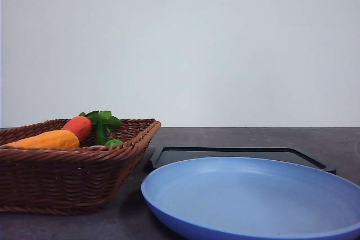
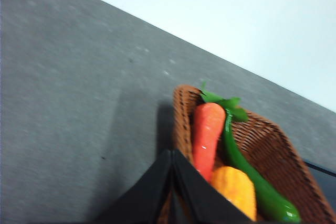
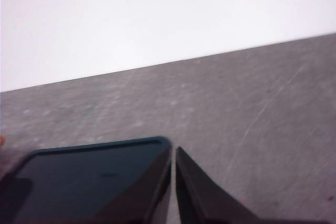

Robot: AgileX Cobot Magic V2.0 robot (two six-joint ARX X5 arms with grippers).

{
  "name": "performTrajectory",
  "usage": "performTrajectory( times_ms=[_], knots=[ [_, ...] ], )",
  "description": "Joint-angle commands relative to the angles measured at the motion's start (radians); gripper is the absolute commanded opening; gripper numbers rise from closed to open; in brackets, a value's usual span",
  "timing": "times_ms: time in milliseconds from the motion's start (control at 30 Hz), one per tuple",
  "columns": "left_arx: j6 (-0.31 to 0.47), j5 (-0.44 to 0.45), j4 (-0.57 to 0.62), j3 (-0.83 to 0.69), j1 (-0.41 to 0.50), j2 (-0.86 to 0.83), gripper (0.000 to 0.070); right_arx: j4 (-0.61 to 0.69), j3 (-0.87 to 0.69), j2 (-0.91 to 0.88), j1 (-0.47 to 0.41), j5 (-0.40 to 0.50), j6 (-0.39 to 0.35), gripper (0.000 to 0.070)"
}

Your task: Transfer egg from basket to plate and serve

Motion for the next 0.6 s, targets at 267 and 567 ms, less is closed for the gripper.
performTrajectory(
  times_ms=[267,567],
  knots=[
    [-0.04,0.177,-0.11,0.111,0.002,0.105,0.0,-0.189,0.147,0.055,0.0,-0.005,0.115,0.0],
    [0.014,0.365,-0.121,0.251,0.0,0.361,0.0,-0.326,0.328,0.246,0.0,-0.039,0.074,0.0]
  ],
)
